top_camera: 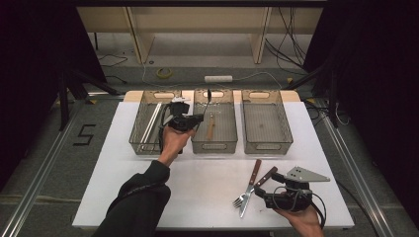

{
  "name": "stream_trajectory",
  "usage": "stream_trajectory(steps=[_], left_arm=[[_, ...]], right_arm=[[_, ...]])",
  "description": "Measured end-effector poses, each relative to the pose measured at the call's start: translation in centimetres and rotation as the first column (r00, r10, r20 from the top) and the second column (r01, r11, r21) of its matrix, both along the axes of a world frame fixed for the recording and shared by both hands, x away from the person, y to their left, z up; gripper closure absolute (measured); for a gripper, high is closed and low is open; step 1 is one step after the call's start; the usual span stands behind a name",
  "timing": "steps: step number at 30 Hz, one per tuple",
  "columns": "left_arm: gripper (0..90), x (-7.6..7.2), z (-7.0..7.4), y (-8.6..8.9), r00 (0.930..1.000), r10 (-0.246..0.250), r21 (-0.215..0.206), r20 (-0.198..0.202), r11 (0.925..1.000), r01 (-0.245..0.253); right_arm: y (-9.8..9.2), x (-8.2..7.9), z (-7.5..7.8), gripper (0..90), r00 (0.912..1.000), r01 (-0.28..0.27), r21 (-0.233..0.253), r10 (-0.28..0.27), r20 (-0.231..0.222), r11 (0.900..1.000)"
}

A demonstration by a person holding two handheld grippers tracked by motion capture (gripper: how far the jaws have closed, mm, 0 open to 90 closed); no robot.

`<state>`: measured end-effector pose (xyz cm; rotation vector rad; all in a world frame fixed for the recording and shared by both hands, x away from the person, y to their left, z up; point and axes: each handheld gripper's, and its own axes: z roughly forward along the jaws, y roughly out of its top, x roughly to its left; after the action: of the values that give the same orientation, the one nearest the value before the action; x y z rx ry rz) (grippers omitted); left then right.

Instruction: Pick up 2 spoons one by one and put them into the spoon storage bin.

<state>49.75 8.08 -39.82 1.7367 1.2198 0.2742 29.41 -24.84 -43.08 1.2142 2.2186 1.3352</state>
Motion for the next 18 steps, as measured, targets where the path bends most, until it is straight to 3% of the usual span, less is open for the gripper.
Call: stream_trajectory(steps=[10, 18], left_arm=[[88.5, 1.1, -0.8, -0.7, 0.9997, 0.017, 0.005, -0.015, 0.9998, -0.017], [88.3, 1.8, -1.4, -1.1, 0.999, 0.035, 0.034, -0.028, 0.9988, -0.034]], right_arm=[[0.2, 0.0, 0.0, 20.0, 0.9999, -0.011, -0.008, 0.011, -0.002, 1.0], [0.1, 0.0, 0.0, 20.4, 0.9999, -0.014, -0.001, 0.014, 0.003, 1.0]])
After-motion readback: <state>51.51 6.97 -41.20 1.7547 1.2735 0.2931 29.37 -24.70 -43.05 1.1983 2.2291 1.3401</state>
